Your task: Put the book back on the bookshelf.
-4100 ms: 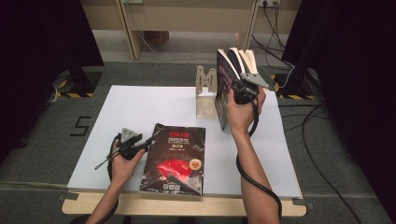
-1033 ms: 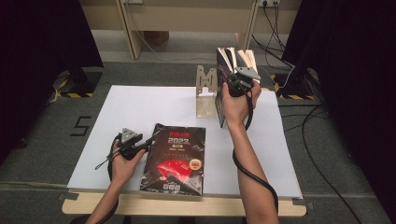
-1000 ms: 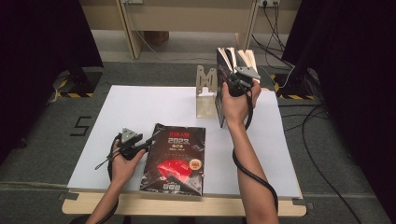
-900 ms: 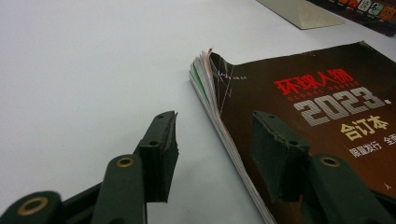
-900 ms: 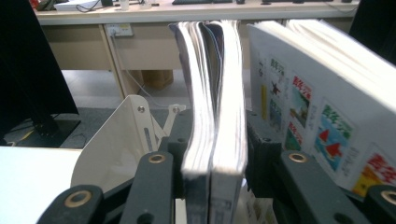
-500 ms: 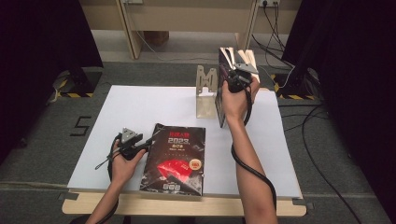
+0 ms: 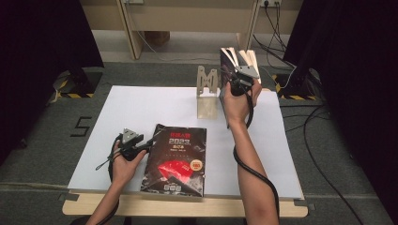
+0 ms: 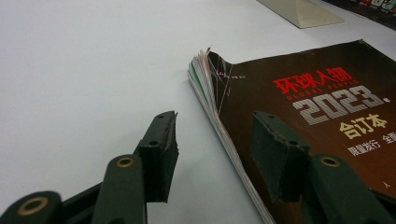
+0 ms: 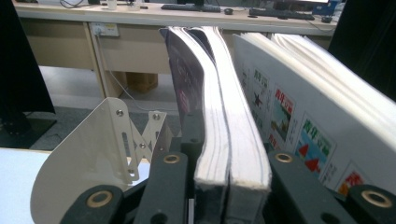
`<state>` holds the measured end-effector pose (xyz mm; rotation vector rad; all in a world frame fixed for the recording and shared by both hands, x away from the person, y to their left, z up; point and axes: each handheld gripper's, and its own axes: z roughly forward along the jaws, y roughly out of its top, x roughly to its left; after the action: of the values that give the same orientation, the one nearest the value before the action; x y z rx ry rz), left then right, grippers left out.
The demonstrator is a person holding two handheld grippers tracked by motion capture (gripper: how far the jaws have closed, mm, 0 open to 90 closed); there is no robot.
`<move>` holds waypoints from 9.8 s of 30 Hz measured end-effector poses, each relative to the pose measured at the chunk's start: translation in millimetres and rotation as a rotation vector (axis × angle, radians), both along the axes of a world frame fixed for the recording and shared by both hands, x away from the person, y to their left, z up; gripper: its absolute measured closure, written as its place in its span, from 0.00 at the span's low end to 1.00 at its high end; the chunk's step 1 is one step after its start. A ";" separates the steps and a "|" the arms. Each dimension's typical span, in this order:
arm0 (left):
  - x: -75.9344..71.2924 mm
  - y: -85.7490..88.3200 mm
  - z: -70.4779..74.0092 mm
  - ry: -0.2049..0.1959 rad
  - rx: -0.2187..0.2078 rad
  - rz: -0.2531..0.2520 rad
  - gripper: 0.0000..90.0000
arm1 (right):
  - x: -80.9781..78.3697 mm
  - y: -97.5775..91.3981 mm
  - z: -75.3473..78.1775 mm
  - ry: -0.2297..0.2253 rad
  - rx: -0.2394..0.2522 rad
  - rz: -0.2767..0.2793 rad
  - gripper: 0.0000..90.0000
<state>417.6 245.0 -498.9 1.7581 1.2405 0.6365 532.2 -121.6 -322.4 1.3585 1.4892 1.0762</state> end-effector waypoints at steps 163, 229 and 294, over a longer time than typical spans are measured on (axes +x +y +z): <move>0.7 1.5 0.1 0.007 -0.015 0.001 0.54 | -59.6 -6.7 -2.0 0.033 0.061 0.021 0.65; 1.3 3.0 0.2 0.017 -0.027 0.009 0.51 | -63.0 -16.4 -9.8 0.083 0.073 0.056 0.67; 89.4 -24.3 8.9 0.254 0.016 -0.049 0.65 | -97.4 -16.3 -92.5 0.378 0.077 0.188 0.63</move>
<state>506.9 220.7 -490.1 1.9209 1.3596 0.4041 434.7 -137.9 -414.9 1.5633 1.8977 1.0386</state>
